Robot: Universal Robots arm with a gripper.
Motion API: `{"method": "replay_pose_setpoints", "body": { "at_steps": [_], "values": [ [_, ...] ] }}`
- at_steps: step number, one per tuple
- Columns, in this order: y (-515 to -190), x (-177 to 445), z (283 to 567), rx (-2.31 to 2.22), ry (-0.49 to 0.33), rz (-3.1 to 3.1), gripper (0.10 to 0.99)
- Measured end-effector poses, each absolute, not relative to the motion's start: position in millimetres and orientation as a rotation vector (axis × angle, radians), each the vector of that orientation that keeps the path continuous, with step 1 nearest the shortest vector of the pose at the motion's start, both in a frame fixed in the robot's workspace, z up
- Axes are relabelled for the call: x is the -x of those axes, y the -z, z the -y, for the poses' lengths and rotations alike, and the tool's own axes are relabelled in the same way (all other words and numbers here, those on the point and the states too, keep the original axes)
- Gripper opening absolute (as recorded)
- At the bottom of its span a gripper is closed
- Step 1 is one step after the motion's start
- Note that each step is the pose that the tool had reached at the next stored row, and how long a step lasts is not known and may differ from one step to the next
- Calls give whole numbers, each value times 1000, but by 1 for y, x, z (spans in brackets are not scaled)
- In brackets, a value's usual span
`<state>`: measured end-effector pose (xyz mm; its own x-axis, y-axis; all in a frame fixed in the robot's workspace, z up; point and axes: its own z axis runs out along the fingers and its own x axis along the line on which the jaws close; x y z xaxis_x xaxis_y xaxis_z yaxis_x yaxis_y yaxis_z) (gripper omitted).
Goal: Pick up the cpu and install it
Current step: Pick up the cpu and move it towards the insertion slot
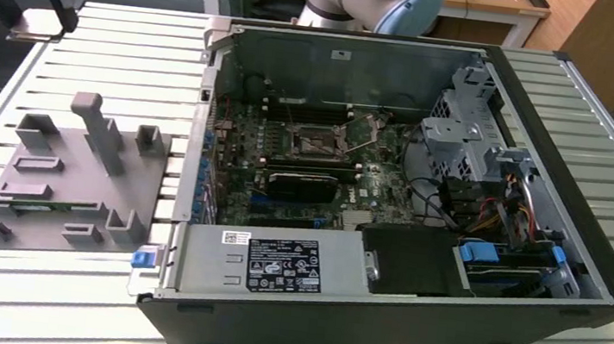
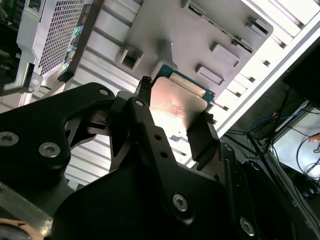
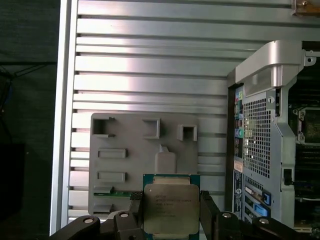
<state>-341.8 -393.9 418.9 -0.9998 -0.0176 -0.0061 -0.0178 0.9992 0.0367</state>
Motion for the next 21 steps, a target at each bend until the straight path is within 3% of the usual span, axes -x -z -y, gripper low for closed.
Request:
{"method": "replay_pose_setpoints", "body": {
  "at_steps": [21],
  "values": [
    [-419, 311, 394, 28, -58, -3135, 541]
  ]
}}
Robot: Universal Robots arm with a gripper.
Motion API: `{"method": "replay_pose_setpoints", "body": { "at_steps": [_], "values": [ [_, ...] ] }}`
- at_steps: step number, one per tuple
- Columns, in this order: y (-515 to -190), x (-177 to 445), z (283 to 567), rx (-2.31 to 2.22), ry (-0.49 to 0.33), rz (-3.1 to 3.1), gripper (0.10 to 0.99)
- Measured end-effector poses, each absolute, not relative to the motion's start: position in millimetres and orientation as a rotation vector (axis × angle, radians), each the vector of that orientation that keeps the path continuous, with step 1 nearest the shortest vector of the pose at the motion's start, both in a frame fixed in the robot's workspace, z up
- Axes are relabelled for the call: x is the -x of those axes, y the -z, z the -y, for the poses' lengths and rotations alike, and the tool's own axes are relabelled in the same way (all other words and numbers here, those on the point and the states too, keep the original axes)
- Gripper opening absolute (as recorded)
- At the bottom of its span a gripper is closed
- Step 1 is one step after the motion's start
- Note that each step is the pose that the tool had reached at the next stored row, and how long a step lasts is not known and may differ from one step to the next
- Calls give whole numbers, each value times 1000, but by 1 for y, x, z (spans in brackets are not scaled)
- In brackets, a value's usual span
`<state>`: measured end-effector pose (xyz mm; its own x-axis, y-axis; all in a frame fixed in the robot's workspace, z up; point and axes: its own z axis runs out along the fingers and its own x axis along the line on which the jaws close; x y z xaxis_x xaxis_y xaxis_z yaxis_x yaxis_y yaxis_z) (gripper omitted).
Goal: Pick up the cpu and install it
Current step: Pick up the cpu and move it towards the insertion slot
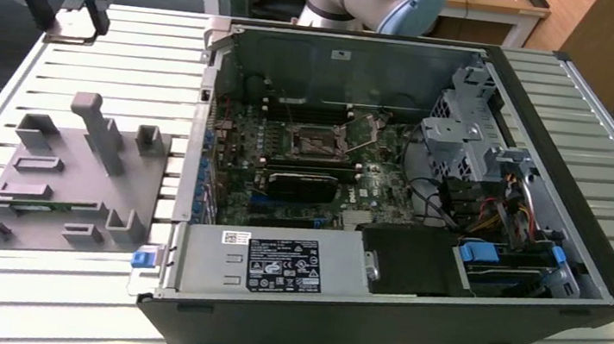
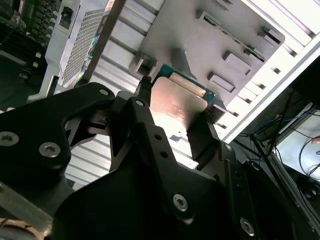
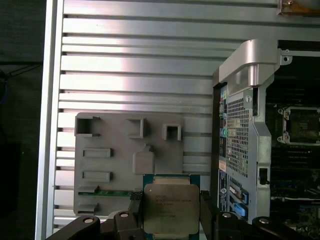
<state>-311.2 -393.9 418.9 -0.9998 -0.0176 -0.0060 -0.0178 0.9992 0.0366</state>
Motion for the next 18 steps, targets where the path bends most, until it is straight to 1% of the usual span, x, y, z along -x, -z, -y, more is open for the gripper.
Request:
{"method": "replay_pose_setpoints", "body": {
  "at_steps": [18],
  "values": [
    [-419, 275, 394, 28, -58, -3135, 541]
  ]
}}
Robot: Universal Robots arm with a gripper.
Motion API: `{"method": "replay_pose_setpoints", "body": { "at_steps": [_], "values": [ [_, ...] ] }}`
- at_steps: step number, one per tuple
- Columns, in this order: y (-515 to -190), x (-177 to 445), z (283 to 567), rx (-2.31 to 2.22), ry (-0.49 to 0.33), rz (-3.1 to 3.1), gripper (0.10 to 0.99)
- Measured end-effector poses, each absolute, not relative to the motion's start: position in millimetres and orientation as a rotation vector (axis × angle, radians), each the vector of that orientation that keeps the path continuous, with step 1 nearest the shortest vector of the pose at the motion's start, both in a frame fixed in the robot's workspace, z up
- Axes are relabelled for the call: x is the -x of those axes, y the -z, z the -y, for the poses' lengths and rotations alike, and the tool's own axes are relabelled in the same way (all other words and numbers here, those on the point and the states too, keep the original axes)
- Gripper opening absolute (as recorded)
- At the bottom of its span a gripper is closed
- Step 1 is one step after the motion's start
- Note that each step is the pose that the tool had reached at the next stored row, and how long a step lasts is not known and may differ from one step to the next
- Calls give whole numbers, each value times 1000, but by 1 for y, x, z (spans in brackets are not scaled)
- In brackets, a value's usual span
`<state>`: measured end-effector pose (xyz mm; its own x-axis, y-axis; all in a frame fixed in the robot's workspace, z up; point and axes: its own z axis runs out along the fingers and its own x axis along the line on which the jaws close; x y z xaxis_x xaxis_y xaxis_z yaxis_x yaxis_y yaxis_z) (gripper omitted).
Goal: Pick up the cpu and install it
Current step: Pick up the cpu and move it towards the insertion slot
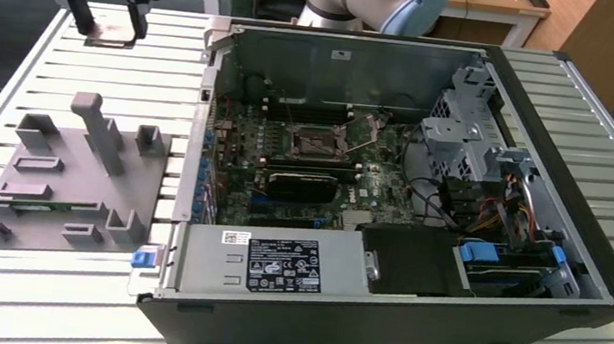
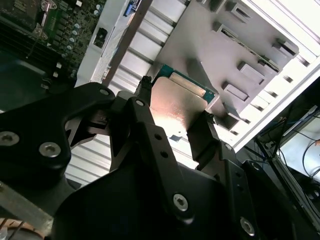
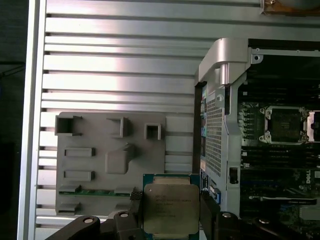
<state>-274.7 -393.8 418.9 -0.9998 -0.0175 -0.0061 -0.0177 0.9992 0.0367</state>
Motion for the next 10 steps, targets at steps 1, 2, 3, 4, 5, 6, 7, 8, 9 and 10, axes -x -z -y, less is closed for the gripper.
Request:
{"method": "replay_pose_setpoints", "body": {
  "at_steps": [1, 2, 3, 4, 5, 6, 7, 8, 9, 10],
  "values": [
    [-419, 273, 394, 28, -58, -3135, 541],
    [-419, 271, 394, 28, -58, -3135, 541],
    [-419, 269, 394, 28, -58, -3135, 541],
    [-419, 267, 394, 28, -58, -3135, 541],
    [-419, 265, 394, 28, -58, -3135, 541],
    [-419, 263, 394, 28, -58, -3135, 541],
    [-419, 261, 394, 28, -58, -3135, 541],
    [-419, 259, 394, 28, -58, -3135, 541],
    [-419, 257, 394, 28, -58, -3135, 541],
    [-419, 255, 394, 28, -58, -3135, 541]
  ]
}}
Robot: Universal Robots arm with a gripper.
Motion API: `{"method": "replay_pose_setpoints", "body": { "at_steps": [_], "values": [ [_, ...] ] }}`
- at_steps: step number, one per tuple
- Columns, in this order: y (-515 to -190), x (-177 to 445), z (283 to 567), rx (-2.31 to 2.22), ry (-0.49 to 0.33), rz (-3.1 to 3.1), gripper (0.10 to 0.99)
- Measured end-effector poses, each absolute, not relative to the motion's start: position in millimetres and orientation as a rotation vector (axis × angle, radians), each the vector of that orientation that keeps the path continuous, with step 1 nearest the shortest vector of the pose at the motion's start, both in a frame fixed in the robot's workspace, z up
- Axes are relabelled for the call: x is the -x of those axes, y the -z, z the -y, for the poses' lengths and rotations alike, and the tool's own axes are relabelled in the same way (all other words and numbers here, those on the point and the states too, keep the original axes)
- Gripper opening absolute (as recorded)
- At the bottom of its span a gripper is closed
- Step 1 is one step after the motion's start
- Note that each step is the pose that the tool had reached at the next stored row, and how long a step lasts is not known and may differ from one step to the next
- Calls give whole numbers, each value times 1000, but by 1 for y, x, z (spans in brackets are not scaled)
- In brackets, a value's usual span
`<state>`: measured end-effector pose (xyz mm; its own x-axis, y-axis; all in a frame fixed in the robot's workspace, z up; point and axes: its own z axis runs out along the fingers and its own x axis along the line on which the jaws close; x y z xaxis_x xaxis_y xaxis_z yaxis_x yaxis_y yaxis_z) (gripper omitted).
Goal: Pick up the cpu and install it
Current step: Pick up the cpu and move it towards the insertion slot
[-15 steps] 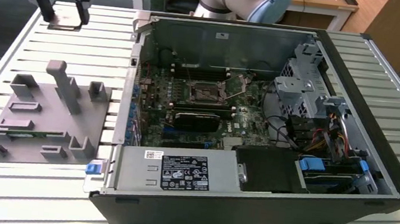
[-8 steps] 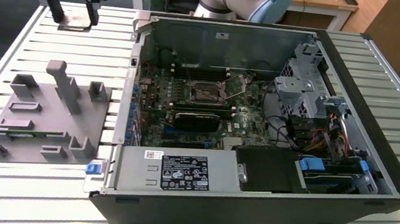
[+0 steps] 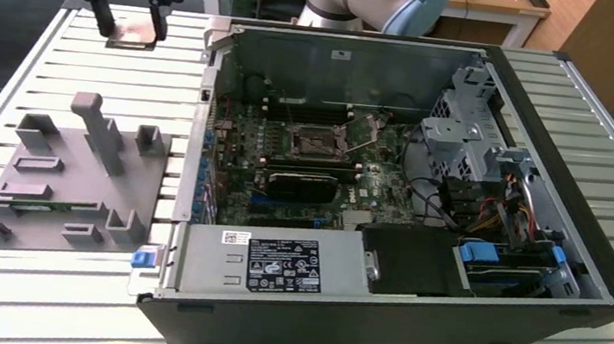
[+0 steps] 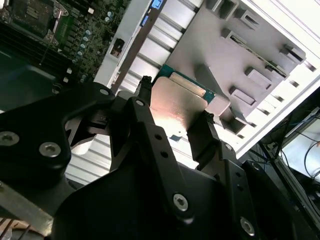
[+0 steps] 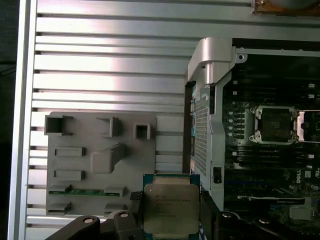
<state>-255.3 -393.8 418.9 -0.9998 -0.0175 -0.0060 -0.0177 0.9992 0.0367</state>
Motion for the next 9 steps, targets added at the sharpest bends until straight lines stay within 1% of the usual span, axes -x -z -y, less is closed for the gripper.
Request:
{"method": "replay_pose_setpoints", "body": {
  "at_steps": [9],
  "values": [
    [-419, 239, 394, 28, -58, -3135, 541]
  ]
}}
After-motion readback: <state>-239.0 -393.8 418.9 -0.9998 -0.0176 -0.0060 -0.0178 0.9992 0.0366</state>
